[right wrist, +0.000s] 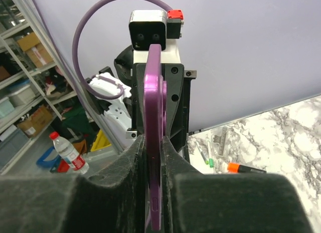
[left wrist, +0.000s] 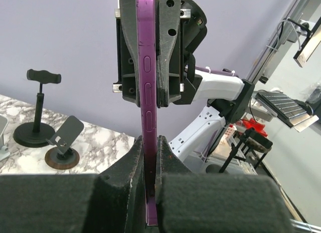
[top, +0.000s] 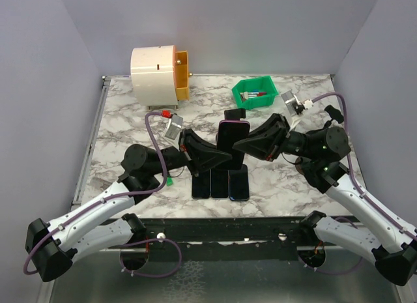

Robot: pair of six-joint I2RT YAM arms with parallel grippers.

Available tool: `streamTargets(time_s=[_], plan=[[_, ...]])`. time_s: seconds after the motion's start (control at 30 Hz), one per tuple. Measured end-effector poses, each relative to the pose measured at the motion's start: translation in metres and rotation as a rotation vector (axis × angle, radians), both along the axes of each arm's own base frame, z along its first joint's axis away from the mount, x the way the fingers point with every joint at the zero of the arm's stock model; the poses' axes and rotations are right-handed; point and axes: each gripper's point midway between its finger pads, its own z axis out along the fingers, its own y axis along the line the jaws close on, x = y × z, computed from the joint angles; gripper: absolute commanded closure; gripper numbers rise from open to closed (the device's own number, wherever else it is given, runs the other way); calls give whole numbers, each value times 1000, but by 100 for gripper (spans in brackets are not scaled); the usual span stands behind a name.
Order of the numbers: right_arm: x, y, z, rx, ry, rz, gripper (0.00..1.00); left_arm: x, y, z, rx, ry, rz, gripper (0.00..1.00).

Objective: Remove the phone from the phone stand
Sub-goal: Remove the phone from the phone stand, then place the phone at the center of the board.

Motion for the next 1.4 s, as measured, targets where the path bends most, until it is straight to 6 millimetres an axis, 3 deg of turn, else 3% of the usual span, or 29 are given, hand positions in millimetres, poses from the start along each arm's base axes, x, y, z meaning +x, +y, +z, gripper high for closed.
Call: streamTargets(time_s=[0.13, 0.3, 0.4, 0.6, 0.8, 1.13, 1.23, 1.4], plan=[[0, -1, -2, -11, 2, -5, 99, 0, 0, 1, -4, -4, 2, 53], [3, 0, -17, -63, 28, -21, 100, -5, 8, 13, -40, -40, 14, 28], [5, -3, -24, -94, 31, -50, 100, -6, 14, 13, -53, -54, 38, 2], [8, -14, -47, -196, 14, -136, 100, -5, 37, 10, -66, -96, 158, 1], [24, -29, -100, -380, 68, -269, 100, 18, 70, 10, -45, -134, 411, 1], [46, -56, -235, -714, 404, -444, 100, 82, 95, -44, 160, -48, 768, 1], [56, -65, -261, -789, 493, -518, 100, 97, 95, -58, 209, -21, 826, 1], [81, -90, -284, -814, 622, -643, 100, 113, 91, -84, 302, 15, 872, 1]])
